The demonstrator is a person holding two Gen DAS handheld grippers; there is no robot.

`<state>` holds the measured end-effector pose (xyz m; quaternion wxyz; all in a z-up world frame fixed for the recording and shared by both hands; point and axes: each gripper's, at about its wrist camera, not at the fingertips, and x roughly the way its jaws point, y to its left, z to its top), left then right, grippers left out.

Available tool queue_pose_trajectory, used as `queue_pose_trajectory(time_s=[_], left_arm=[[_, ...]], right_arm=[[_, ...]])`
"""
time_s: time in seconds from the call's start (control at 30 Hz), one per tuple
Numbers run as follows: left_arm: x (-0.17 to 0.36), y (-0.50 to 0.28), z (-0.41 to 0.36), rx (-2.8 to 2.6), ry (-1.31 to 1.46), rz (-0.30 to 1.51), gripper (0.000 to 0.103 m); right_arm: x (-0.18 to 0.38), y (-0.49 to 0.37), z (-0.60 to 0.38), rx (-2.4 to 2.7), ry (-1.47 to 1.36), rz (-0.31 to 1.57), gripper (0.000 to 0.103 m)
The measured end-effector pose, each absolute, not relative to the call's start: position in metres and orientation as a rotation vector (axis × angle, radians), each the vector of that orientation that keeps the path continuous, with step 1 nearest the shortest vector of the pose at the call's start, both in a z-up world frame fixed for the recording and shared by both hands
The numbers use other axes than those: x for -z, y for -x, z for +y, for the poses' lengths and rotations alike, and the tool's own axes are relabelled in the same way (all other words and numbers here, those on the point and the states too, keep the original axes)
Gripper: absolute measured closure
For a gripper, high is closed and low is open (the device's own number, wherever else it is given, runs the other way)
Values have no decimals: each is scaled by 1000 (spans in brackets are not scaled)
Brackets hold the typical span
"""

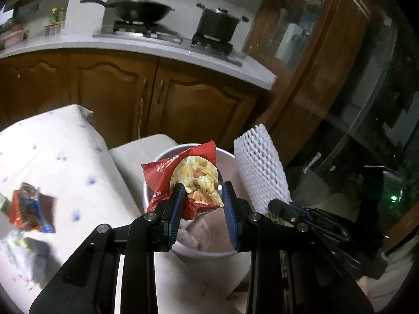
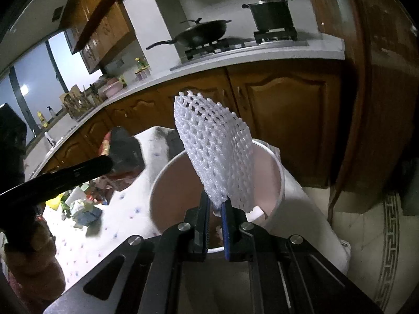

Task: Collect trash
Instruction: 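Carry chip bag and foam net over the bin and open both tools, then move both tools back over the table toward the wrappers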

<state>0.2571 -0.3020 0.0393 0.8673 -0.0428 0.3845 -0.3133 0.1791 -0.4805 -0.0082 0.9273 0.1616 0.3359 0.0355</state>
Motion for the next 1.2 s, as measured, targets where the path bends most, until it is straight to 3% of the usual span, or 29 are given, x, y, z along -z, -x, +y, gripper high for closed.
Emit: queue_pose_trajectory(time_s=[0.27, 0.37, 0.47, 0.5, 0.53, 0.57, 1.07, 1.2], left_arm=[[-18, -273, -320, 664, 78, 867, 71], [-13, -277, -324, 659, 75, 892, 67], [-10, -278, -323, 662, 77, 899, 56], [-10, -277, -322, 659, 74, 893, 54], [-11, -275, -322, 655, 69, 889, 54], [-11, -274, -321, 650, 63, 886, 54], [-16, -252, -267, 586, 131, 872, 52], [-20, -240, -246, 556, 141, 852, 52]], right_arm=[[19, -191, -489, -73, -340, 716, 95], [22, -193, -494, -80, -365, 723, 90], [25, -192, -497, -74, -386, 718, 77], [25, -191, -498, -70, -391, 718, 71], [26, -191, -500, -73, -401, 715, 57], [26, -190, -501, -73, -407, 711, 54], [16, -179, -488, -69, -419, 684, 54], [11, -176, -479, -86, -411, 677, 45]])
